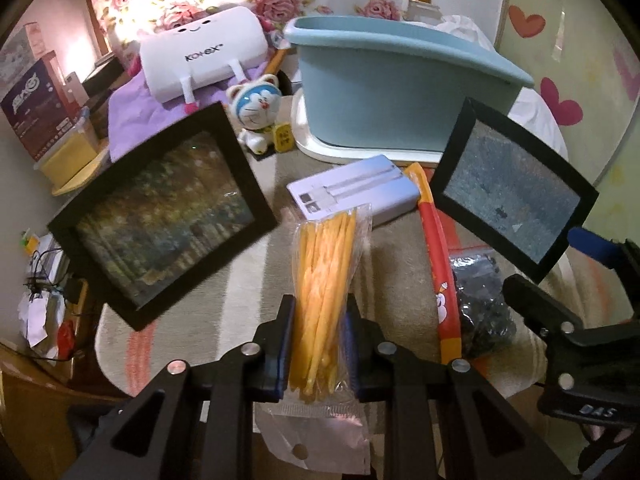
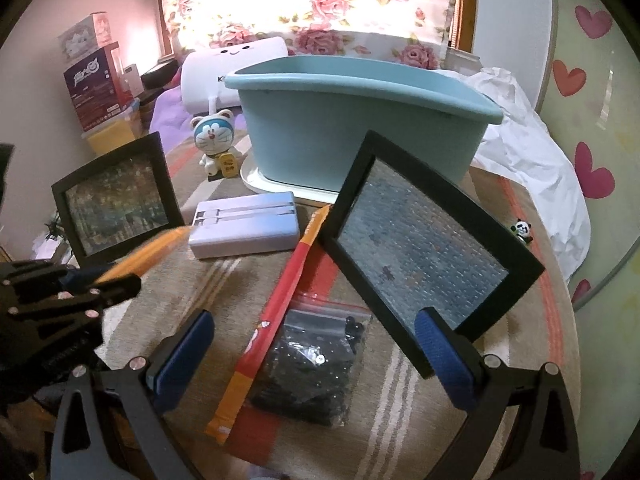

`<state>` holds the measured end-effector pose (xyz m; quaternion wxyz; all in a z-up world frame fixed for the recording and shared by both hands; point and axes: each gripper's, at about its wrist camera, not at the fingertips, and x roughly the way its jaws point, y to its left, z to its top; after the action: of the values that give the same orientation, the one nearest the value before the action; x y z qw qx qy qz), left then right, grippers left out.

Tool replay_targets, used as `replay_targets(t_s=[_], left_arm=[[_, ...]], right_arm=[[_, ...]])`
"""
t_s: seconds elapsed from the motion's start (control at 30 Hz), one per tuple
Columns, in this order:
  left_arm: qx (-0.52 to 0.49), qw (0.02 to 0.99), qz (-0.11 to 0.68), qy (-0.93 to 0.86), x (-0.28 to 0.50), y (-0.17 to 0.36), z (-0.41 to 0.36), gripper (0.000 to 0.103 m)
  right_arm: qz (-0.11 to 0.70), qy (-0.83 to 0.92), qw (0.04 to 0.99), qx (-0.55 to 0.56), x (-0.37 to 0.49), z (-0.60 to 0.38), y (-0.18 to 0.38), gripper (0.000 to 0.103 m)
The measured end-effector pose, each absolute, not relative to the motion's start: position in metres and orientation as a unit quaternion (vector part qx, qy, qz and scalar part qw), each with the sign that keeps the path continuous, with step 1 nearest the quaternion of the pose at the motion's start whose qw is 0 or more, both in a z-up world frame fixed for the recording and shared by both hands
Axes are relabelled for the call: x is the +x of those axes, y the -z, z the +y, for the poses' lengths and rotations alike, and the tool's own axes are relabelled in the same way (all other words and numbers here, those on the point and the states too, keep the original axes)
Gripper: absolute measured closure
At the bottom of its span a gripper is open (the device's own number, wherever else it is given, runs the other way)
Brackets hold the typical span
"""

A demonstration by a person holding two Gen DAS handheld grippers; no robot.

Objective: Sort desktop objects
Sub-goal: 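Close the left gripper on the straw bag while the right gripper grasps the red-orange stick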

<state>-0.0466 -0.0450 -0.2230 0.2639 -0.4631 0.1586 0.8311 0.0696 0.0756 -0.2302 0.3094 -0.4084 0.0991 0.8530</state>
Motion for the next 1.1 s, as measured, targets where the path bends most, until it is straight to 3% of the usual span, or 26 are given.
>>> replay_targets(t_s=[0.37,0.5,0.67,0.93,1.1], left_arm=[[-0.462,0.247,0.147,-0.839,-0.056,0.214,-0.071,0.08],[-0.462,0.244,0.144,-0.84,-0.06,0.214,-0.076,0.08],[-0.461,0.241,0.141,-0.842,-0.065,0.216,-0.081,0.08],[-0.463,0.237,0.136,-0.843,-0.074,0.219,-0.083,0.08],[-0.465,0.239,0.134,-0.842,-0.079,0.221,-0.083,0.08]], right_arm=[[0.116,-0.844,0.28,-0.442,0.026,0.083,0.259,0.001],[0.13,-0.83,0.278,-0.465,0.01,0.091,0.276,0.027],[0.125,-0.821,0.28,-0.481,-0.003,0.097,0.291,0.036],[0.125,-0.801,0.288,-0.51,-0.015,0.105,0.31,0.064],[0.124,-0.8,0.289,-0.51,-0.017,0.107,0.312,0.071]])
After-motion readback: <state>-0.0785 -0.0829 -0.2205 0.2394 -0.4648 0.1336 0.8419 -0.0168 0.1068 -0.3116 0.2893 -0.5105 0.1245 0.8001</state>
